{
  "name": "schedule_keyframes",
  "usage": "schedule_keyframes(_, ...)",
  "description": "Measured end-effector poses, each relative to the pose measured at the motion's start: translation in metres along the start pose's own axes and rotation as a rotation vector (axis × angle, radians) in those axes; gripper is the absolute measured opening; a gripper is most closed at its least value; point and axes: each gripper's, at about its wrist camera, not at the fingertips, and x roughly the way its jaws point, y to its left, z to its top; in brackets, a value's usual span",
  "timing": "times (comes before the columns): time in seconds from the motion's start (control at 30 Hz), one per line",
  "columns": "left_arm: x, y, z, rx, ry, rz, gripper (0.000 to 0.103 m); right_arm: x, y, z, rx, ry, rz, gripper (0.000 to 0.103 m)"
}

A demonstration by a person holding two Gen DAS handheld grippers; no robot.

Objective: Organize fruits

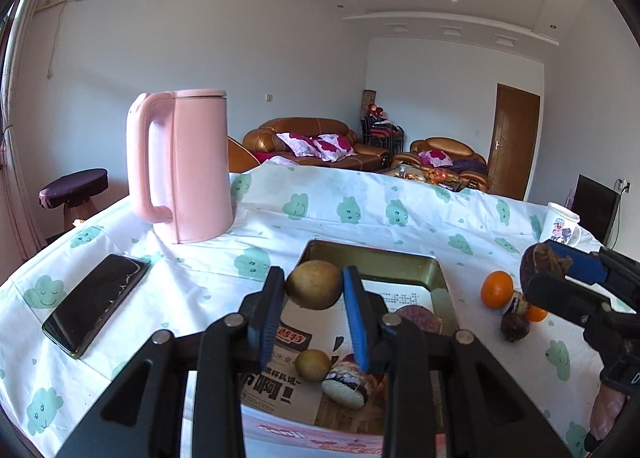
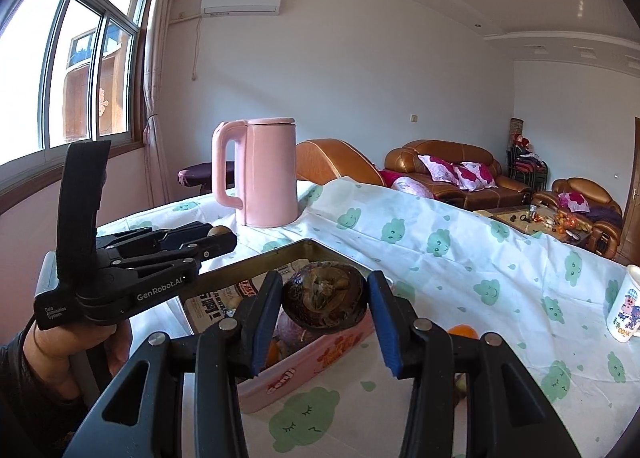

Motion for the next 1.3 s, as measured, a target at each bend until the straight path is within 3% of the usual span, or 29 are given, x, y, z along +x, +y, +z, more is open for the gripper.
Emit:
schedule_keyframes(0.47, 0.016, 0.013, -0.007, -0.028, 0.091, -0.021, 0.032, 0.042, 0.037, -0.018, -0.1, 0.158, 0.042, 0.046)
schedule_keyframes(0.5, 0.016, 0.013, -0.008, -0.026, 0.091, -0.014, 0.034, 0.043, 0.038, -0.02, -0.1, 0.174, 0.058, 0.046)
schedule_keyframes(0.63, 0.011, 0.015, -0.007, -0.038, 0.068, 0.007, 0.062, 0.038, 0.039, -0.024, -0.103, 0.189, 0.064, 0.047)
schedule_keyframes(0.83, 0.0, 0.017, 0.0, -0.071, 0.021, 0.014, 0.08, 0.02, 0.023, -0.026, -0.069, 0.163, 0.029, 0.053)
schedule_keyframes(1.03, -0.001, 0.008, -0.002, -0.047, 0.02, 0.027, 0.082, 0.005, -0.008, -0.029, -0.007, 0.15, -0.04, 0.055)
schedule_keyframes(1.17, 0.005, -0.006, -0.006, 0.024, 0.054, 0.055, 0.082, 0.004, -0.024, -0.032, 0.04, 0.165, -0.078, 0.056)
schedule_keyframes(1.3, 0.003, -0.013, -0.006, 0.023, 0.057, 0.028, 0.082, -0.005, -0.036, -0.033, 0.033, 0.16, -0.152, 0.057)
